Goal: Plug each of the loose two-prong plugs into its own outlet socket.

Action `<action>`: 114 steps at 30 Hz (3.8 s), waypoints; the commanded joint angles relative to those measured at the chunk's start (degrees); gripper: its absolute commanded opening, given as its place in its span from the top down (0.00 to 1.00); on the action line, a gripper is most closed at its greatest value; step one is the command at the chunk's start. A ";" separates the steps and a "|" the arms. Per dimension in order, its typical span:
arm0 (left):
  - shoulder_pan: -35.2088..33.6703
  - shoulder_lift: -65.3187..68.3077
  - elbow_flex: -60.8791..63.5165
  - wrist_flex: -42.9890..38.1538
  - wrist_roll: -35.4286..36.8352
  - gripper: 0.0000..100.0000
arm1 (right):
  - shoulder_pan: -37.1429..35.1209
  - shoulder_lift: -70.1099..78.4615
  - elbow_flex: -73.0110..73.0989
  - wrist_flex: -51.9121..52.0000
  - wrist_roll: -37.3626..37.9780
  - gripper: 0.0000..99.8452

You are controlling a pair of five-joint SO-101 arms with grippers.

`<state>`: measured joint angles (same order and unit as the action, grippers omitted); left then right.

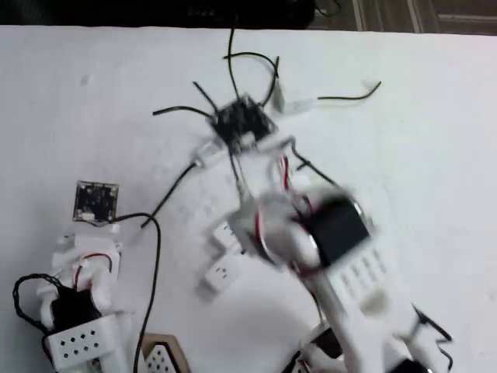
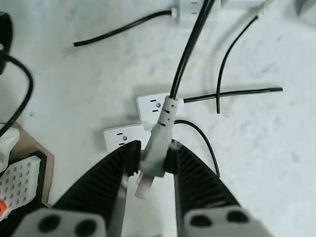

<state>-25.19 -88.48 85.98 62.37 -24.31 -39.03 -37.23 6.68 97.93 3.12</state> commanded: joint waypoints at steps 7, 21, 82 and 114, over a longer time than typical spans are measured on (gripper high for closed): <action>7.34 -0.40 -11.87 0.26 6.95 0.98 | -5.23 -17.63 13.71 -3.65 0.62 0.98; 39.52 -0.40 -17.85 0.26 9.67 0.98 | -13.23 -37.32 36.92 -16.40 0.62 0.98; 37.85 -12.35 -16.18 9.41 5.98 0.98 | 23.43 -40.13 56.44 -37.85 4.13 0.98; 53.93 68.70 -42.99 -5.45 1.49 0.77 | 36.79 -40.04 56.79 -40.66 4.31 0.98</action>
<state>28.18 -27.82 49.58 58.33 -22.73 -2.73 -77.49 63.91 58.29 6.90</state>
